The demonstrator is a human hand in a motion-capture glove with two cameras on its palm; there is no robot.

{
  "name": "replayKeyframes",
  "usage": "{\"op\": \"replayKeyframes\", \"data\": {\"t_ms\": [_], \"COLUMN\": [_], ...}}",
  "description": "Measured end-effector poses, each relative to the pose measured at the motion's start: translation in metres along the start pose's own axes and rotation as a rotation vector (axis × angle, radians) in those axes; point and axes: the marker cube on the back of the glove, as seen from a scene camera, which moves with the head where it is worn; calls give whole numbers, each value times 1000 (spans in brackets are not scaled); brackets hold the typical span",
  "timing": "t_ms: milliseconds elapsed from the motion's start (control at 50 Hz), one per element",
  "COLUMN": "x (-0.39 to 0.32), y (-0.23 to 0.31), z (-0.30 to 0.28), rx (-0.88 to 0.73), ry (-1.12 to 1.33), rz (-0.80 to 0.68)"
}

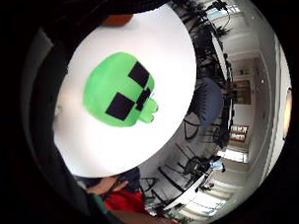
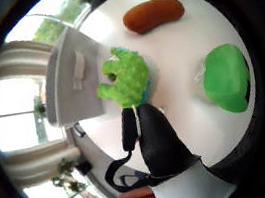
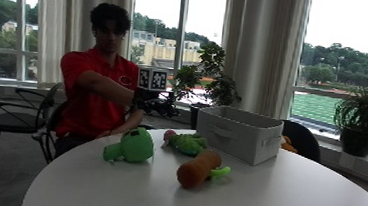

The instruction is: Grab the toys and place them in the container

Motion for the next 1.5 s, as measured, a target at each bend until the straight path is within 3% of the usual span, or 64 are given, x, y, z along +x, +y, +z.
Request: {"op": "replayKeyframes", "data": {"t_ms": [280, 480, 801, 1121, 1241, 1501], "x": [7, 10, 21, 8, -3, -7], "y": [-33, -61, -159, -255, -271, -280], "z": [-5, -11, -2, 52, 78, 106], "rx": [6, 31, -24, -38, -133, -390], "ry": [-102, -16, 55, 164, 195, 252], "rz": [-1, -25, -26, -240, -304, -229]}}
